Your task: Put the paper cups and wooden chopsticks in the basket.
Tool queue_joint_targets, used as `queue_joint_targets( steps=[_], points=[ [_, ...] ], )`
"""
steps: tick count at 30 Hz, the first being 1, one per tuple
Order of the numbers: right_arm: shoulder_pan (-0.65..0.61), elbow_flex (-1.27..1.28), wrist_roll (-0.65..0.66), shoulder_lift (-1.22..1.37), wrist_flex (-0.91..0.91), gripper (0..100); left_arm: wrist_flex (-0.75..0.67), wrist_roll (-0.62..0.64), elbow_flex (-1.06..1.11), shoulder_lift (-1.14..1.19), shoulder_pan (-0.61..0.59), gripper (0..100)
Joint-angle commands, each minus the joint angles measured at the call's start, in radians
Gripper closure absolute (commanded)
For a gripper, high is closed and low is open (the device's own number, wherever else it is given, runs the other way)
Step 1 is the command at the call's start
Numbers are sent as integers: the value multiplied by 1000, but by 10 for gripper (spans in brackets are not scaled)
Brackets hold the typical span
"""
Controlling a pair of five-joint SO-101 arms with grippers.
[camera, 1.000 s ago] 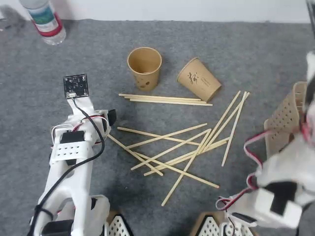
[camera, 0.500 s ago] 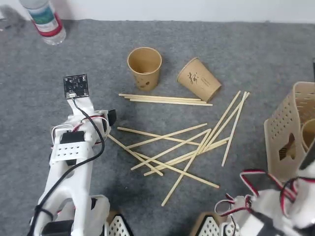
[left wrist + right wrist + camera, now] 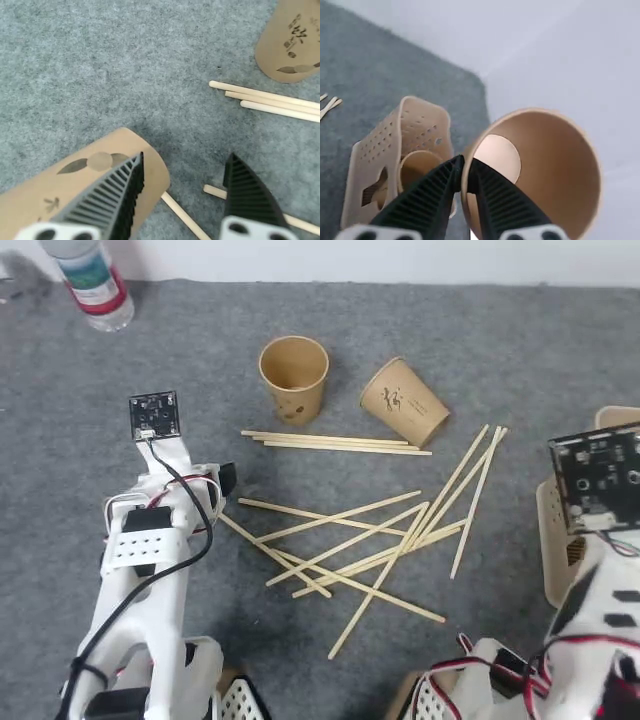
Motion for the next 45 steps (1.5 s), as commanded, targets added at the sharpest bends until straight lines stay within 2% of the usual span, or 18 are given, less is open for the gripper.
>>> queue_joint_targets(
  steps=[1,12,27,31,34,37,45],
  points=[
    [-8,94,18,-24,36,991,29,11,10,8,-6,742],
    [-10,333,12,-24,31,991,29,11,10,8,-5,742],
    [-12,351,12,-22,8,987,29,11,10,8,-5,742],
    [-8,351,8,-22,19,861,29,11,10,8,-5,742],
    [-8,351,-57,-22,18,768,29,11,10,8,-5,742],
    [-10,351,-100,-22,10,763,29,11,10,8,-5,742],
    [-12,351,-97,-24,10,764,29,11,10,6,-5,742]
  ],
)
